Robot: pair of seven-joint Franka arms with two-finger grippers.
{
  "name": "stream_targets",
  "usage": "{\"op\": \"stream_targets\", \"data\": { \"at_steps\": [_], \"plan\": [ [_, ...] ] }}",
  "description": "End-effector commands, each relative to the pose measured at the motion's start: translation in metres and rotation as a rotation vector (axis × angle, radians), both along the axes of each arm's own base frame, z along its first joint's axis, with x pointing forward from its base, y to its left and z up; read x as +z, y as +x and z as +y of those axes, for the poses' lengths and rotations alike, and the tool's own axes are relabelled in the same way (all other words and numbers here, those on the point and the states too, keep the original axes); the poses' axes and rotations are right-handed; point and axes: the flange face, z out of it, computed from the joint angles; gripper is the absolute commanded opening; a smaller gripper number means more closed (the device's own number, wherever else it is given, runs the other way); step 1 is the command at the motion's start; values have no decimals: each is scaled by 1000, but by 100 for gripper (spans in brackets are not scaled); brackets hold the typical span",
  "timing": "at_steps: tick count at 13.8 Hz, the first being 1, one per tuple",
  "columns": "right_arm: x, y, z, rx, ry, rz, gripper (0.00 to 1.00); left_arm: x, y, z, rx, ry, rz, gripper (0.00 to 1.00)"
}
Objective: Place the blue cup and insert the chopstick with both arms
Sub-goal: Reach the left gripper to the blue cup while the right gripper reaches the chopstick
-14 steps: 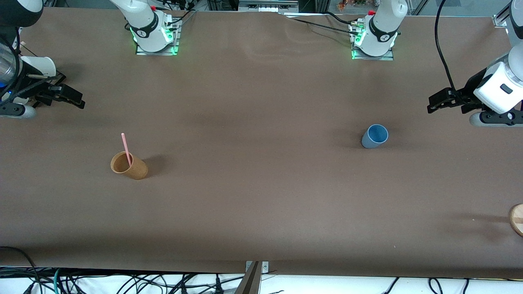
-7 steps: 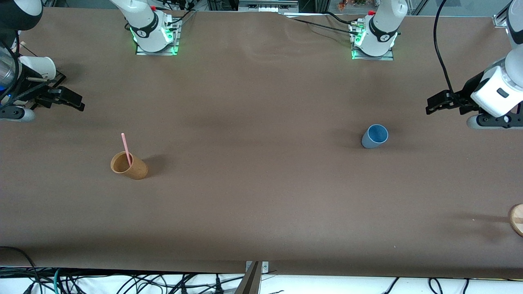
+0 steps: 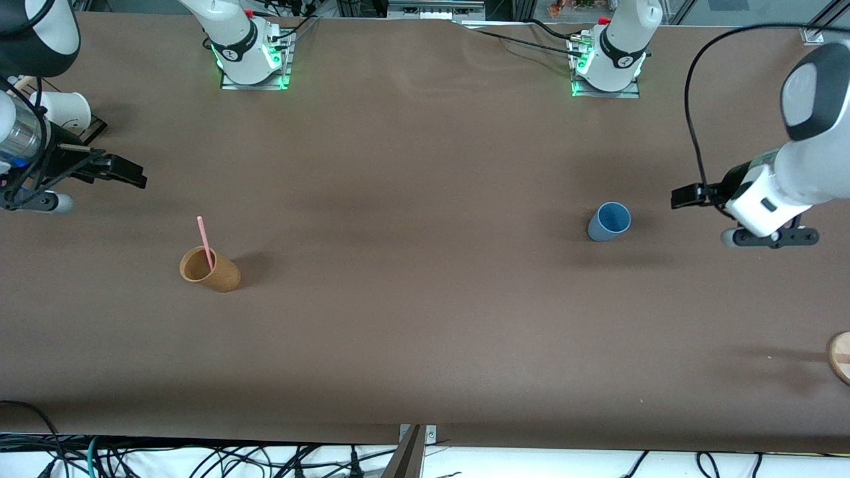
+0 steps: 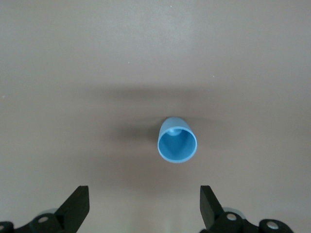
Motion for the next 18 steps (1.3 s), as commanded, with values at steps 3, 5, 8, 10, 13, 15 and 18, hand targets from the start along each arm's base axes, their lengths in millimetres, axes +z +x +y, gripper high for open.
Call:
{"op": "stream_targets", "data": {
  "at_steps": [3, 5, 8, 10, 13, 15, 18],
  "plan": [
    [4, -7, 26, -14, -48, -82, 98, -88, 4, 8, -108, -11, -49, 100],
    [-6, -24, 44, -31, -50, -139, 95, -108, -4, 11, -123, -14, -57, 100],
    [-61, -44, 47, -23, -43, -218, 94, -127, -21, 14, -168, -16, -80, 100],
    [-87, -54, 48, -21, -36, -270, 95, -138, -34, 16, -194, 11, -94, 100],
    [-125, -41, 47, -32, -26, -280, 94, -157, -56, 10, -205, 10, -120, 100],
    [-148, -30, 48, -32, -16, -298, 92, -167, -65, 9, -201, 11, -137, 100],
    [-180, -18, 49, -33, -5, -320, 91, -182, -77, 7, -197, 11, -141, 100]
  ]
}}
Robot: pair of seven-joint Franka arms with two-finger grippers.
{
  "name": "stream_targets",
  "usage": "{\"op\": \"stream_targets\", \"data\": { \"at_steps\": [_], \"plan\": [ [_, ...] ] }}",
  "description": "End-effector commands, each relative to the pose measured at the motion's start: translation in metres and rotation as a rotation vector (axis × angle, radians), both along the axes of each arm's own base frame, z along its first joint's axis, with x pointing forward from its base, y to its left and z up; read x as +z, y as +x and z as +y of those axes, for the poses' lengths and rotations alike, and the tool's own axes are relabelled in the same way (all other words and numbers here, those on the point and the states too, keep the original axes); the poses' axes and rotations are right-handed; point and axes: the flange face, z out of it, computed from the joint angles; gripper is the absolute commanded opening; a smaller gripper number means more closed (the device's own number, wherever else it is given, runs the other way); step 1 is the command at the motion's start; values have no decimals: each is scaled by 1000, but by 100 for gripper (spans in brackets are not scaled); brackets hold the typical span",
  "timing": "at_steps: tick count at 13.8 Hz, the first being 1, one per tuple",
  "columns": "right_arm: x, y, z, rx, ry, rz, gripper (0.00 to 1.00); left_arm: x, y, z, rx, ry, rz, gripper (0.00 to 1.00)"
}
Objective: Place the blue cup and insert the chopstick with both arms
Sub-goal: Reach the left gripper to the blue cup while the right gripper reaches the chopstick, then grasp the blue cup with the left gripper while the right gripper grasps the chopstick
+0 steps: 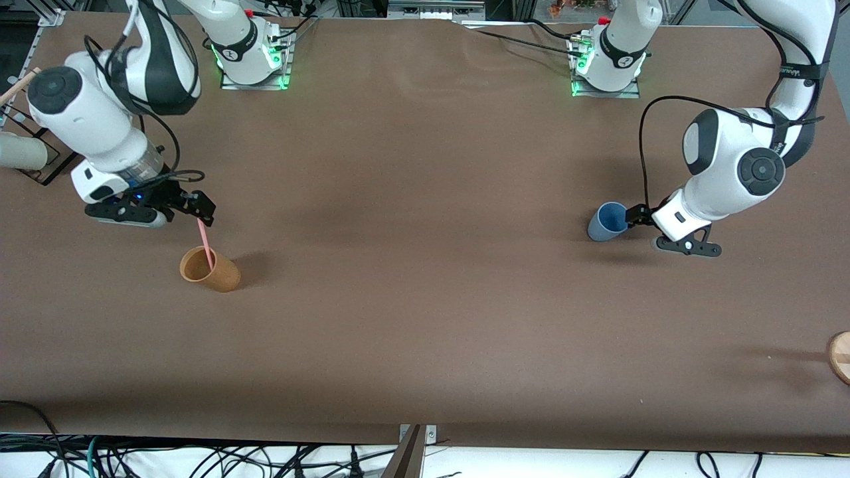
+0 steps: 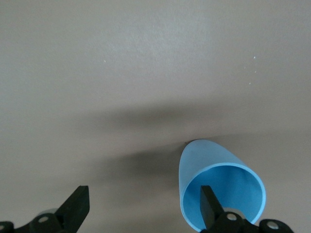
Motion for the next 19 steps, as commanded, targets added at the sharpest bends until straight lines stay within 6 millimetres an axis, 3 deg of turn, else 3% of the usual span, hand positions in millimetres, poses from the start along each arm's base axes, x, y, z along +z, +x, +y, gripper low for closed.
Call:
{"op": "stream_targets", "data": {
  "at_steps": [1, 4, 7, 8, 10, 12, 13, 16, 19],
  "plan": [
    [-22, 7, 0, -8, -1, -15, 87, -3, -18, -4, -15, 9, -17, 100],
    [-33, 8, 0, -9, 0, 4, 78, -13, -27, -13, 15, 11, -25, 100],
    [-33, 8, -2, -8, -3, 8, 54, -18, -31, -24, 47, 16, -26, 97],
    [-35, 8, -2, -6, -3, 13, 53, -19, -32, -26, 45, 16, -25, 90],
    [-43, 7, -2, -6, -3, 34, 41, -20, -32, -26, 45, 17, -22, 66],
    [-42, 6, -3, -8, -5, 46, 30, -20, -32, -26, 45, 17, -22, 52],
    [-43, 6, -4, -11, -5, 49, 22, -20, -32, -26, 45, 17, -22, 40],
    [-34, 11, -4, -5, -5, 33, 8, -21, -32, -27, 44, 17, -20, 3],
    [-30, 10, -3, -3, -7, 43, 2, -22, -32, -27, 51, 13, -18, 0]
  ]
}}
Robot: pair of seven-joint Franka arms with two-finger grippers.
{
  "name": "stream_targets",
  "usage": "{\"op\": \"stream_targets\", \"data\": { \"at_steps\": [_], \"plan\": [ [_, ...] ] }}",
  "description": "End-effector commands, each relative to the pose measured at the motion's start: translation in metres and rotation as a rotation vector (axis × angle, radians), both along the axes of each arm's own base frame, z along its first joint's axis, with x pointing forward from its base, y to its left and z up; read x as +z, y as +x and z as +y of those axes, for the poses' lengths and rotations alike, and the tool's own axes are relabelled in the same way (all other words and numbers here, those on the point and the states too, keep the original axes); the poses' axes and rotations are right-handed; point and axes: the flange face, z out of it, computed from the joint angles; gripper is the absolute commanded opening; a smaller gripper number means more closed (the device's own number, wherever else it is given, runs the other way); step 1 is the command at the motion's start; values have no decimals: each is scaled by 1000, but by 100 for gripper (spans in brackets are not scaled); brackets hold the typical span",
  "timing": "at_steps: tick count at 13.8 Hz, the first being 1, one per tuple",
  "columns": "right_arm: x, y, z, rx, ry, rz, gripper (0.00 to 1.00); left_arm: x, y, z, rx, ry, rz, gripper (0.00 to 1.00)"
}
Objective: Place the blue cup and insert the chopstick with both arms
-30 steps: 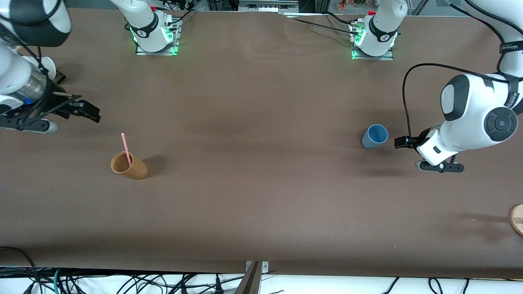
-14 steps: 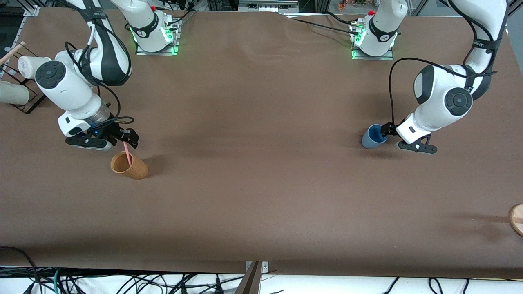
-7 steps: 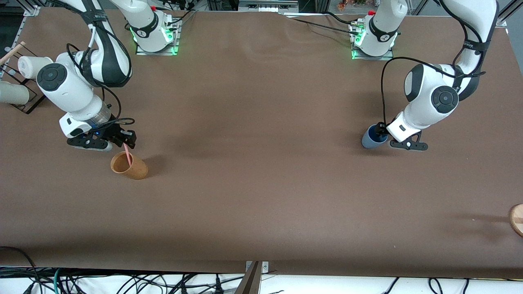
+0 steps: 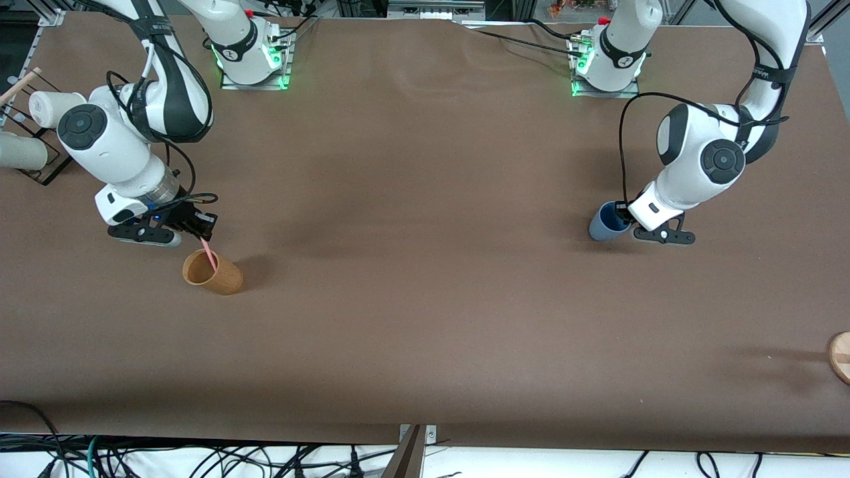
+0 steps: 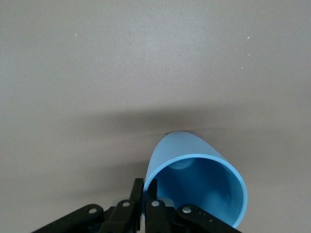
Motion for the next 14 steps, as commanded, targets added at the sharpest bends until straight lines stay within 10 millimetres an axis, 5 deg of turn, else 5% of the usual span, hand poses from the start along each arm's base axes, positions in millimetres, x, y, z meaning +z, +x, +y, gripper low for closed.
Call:
{"op": "stream_targets", "data": {
  "at_steps": [1, 3, 5, 7, 10, 12, 14],
  "plan": [
    [15, 4, 1, 5, -13, 15, 1, 3, -6, 0, 16, 0, -3, 0],
    [33, 12, 0, 0, -18, 66, 1, 21, 5, -9, 62, -26, -19, 0],
    [60, 20, 0, -5, -24, 111, 1, 53, 23, -56, 85, -66, 9, 0],
    [93, 27, 2, -9, -26, 151, 1, 81, 39, -123, 144, -82, 25, 0],
    [161, 35, 15, 4, -23, 194, 1, 98, 52, -232, 168, -72, 44, 0],
    [195, 32, 44, 14, -23, 199, 1, 96, 50, -306, 143, -64, 41, 0],
    [206, 26, 77, -17, -23, 200, 0, 93, 52, -367, 105, -70, 45, 0]
  ]
}}
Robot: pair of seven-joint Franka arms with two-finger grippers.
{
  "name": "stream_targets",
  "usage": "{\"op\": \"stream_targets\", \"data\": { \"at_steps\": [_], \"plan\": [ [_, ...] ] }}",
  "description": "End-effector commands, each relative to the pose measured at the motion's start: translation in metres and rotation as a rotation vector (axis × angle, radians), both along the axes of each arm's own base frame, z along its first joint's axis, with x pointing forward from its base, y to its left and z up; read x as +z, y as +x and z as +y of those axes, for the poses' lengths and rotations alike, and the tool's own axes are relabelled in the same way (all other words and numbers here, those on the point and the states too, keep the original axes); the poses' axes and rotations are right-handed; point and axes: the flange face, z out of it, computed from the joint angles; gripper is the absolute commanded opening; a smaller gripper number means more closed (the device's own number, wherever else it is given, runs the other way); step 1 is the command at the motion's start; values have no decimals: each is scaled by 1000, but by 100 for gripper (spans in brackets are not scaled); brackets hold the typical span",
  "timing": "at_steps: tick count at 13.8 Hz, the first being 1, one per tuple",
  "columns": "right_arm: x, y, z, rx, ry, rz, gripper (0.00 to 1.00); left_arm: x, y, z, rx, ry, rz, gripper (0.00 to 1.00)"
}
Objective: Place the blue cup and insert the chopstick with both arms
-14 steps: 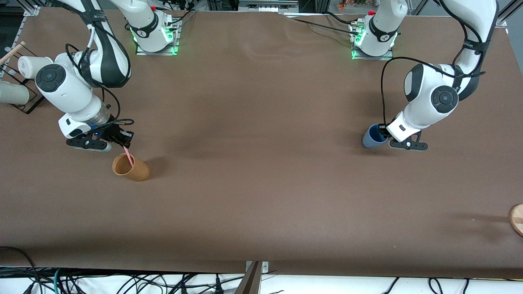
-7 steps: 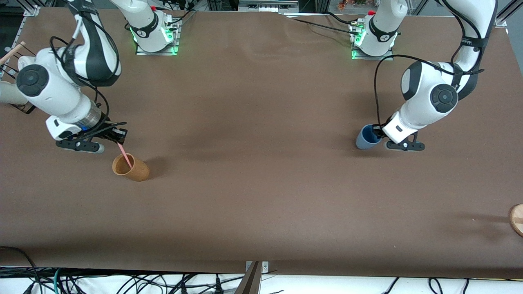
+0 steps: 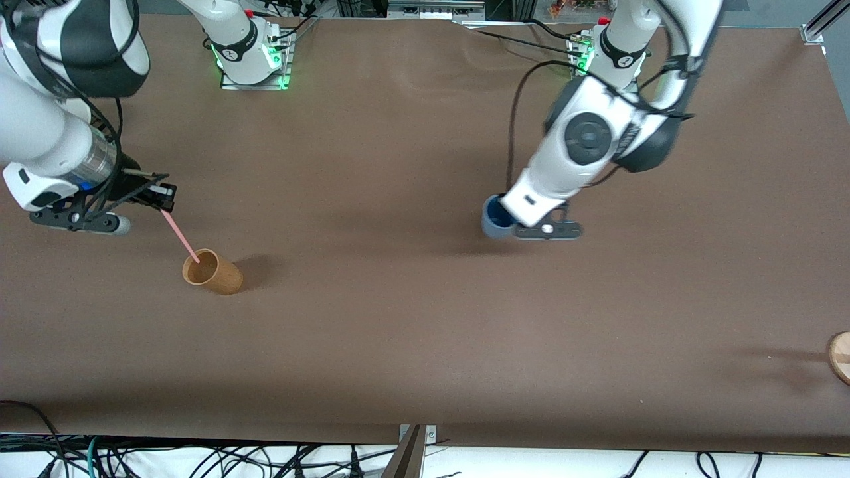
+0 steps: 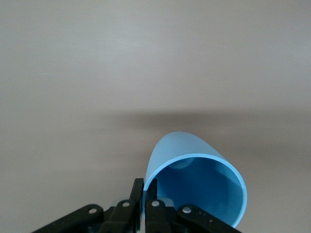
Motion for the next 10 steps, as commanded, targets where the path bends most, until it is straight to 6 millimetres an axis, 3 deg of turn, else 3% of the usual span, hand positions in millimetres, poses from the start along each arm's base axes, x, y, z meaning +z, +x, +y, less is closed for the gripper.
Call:
{"op": "stream_targets", "data": {
  "at_steps": [1, 3, 5, 10],
  "plan": [
    [10, -8, 56, -42, -5, 8, 0, -16, 22, -75, -8, 2, 29, 0],
    [9, -14, 88, -101, -6, 2, 0, -31, 28, -112, 38, -11, 18, 0],
    [11, -20, 110, -118, -6, -3, 0, -49, 31, -128, 37, -15, 14, 0],
    [17, -20, 112, -152, 104, 35, 0, -98, 36, -140, 128, -27, -5, 0]
  ]
}}
